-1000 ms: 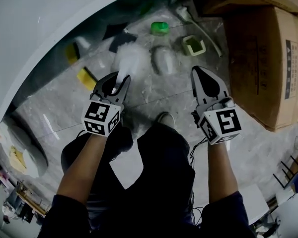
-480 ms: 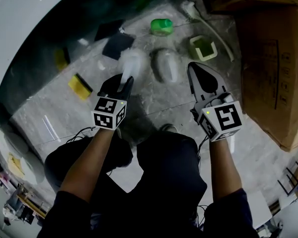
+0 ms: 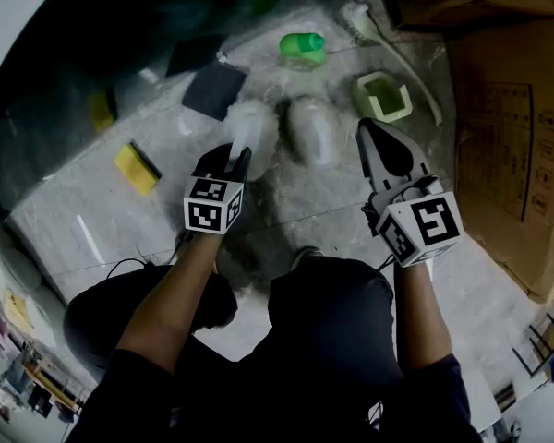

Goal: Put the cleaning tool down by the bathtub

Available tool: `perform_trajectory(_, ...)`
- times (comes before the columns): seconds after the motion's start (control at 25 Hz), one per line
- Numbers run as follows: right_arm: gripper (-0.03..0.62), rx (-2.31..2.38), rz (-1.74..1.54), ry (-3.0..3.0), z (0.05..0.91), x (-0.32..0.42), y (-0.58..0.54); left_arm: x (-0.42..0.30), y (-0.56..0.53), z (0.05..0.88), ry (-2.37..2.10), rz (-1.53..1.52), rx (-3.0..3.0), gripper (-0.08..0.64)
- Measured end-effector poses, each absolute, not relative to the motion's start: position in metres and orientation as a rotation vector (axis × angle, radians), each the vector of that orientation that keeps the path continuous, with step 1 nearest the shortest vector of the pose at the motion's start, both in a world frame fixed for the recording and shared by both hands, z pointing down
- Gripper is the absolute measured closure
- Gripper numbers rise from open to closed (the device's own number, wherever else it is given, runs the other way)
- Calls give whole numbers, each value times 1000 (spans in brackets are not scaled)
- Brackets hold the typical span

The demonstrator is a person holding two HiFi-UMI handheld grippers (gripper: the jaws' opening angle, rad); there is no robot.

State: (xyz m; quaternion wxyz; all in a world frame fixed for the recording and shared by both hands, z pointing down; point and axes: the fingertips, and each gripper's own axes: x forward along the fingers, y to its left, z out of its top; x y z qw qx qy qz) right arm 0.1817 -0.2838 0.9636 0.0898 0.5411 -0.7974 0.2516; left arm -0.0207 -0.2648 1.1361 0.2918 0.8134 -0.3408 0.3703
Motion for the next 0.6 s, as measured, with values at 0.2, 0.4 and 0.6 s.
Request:
perform_trajectory(0.2,588,1579,741,-2376,975,180,-285,-20,-260,1163,-953,988,2112,453)
perform_trajectory(0.4,588,1564,743,-2370,984,178,-280,-18,-256,1182,-971,991,2086,453)
perform_trajectory(0.6,588,1567,744,-2367,985,178,-280,-16,-257,1188,-999,1002,2082,453)
